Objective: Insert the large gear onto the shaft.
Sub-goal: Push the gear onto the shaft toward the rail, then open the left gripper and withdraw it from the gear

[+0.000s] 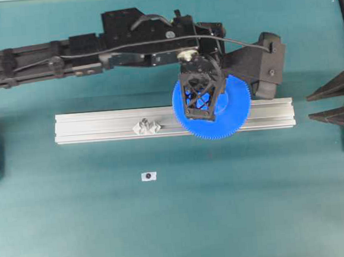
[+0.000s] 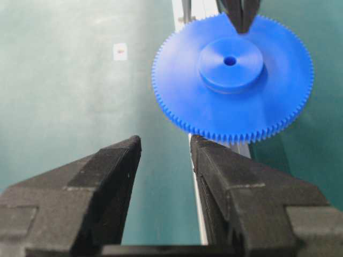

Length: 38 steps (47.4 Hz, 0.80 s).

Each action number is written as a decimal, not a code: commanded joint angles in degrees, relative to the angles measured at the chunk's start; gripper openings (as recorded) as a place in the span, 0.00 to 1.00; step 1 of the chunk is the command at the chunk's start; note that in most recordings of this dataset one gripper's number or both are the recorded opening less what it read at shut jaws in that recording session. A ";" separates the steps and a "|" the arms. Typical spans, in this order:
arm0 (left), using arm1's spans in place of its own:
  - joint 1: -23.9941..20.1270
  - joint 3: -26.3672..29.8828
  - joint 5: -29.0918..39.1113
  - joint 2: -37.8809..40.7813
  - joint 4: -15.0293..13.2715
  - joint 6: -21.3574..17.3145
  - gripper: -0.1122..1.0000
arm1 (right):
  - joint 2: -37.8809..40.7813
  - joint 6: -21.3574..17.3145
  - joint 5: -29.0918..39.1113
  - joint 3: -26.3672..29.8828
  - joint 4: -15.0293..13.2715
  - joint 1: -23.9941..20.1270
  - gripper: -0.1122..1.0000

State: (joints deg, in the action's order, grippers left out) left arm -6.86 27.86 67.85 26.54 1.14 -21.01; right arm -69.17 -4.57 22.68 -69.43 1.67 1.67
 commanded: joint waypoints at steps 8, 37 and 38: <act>-0.09 0.00 -1.93 -1.93 0.09 -0.09 0.09 | 0.44 -0.44 -0.26 1.32 -0.09 0.18 0.55; -0.35 -2.02 -5.45 -1.49 0.09 0.09 0.09 | 0.26 -0.44 -0.18 1.58 -0.09 0.18 0.55; -0.35 -2.02 -5.27 -1.58 0.09 0.09 0.09 | 0.35 -0.44 -0.18 1.58 0.00 0.09 0.55</act>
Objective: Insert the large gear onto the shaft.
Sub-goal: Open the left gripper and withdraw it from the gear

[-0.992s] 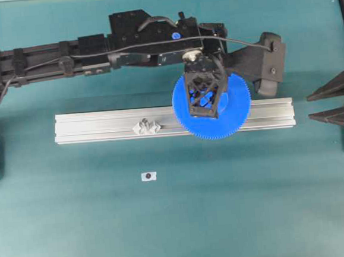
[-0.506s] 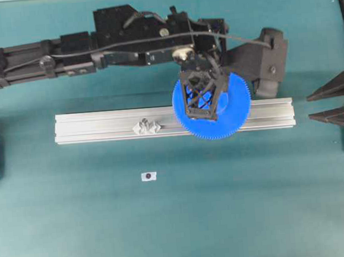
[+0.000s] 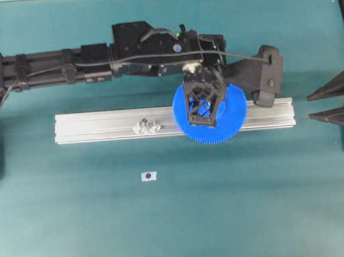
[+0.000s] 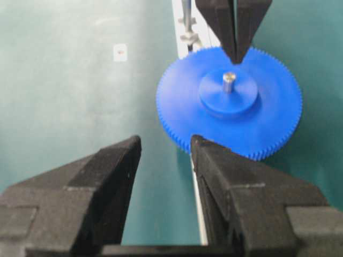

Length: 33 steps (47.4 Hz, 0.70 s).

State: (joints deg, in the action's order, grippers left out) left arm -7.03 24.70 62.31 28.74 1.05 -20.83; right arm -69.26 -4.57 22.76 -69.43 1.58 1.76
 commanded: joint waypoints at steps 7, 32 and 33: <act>-0.18 0.70 2.99 -5.27 0.18 0.35 0.09 | 0.35 -0.44 -0.18 1.67 0.09 0.00 0.55; -0.70 -16.79 -5.19 -23.12 0.18 1.23 0.09 | -3.08 -0.44 5.45 2.72 -0.62 0.26 0.55; -0.70 -17.58 -5.54 -23.91 0.18 1.49 0.09 | -3.16 -0.44 5.80 2.81 -0.62 0.26 0.55</act>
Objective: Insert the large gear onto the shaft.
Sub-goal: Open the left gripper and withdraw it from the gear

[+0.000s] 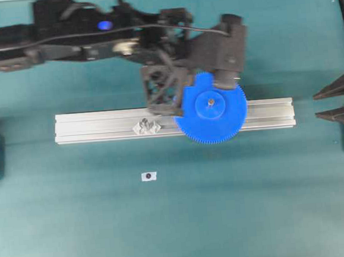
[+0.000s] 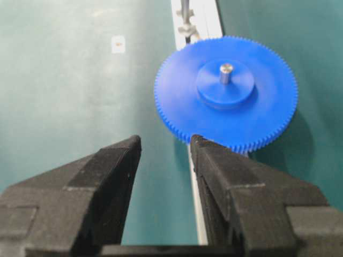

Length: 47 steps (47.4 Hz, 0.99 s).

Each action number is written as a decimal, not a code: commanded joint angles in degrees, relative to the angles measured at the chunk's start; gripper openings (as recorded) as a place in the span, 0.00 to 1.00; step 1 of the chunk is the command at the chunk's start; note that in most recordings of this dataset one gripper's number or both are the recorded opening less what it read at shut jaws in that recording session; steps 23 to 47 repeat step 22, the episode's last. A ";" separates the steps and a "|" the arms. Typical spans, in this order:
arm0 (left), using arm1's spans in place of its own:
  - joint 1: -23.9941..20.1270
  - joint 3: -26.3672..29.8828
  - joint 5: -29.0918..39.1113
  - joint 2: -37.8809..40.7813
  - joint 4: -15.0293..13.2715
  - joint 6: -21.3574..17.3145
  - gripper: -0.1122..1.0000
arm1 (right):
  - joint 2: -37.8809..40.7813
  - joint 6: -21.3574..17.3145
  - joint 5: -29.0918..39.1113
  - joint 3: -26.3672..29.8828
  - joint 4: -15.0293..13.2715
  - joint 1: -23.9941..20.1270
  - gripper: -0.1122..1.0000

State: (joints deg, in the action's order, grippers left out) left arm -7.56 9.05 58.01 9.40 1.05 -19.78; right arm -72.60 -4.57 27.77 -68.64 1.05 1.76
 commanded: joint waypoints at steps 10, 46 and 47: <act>-0.18 -12.04 -9.40 -13.80 0.18 5.10 0.09 | 0.09 -0.44 2.02 2.72 -0.09 0.70 0.55; 0.79 -23.82 -14.94 -22.15 0.18 6.24 0.09 | -0.09 -0.44 1.76 2.72 -0.09 0.79 0.55; 0.79 -23.82 -14.94 -22.15 0.18 6.24 0.09 | -0.09 -0.44 1.76 2.72 -0.09 0.79 0.55</act>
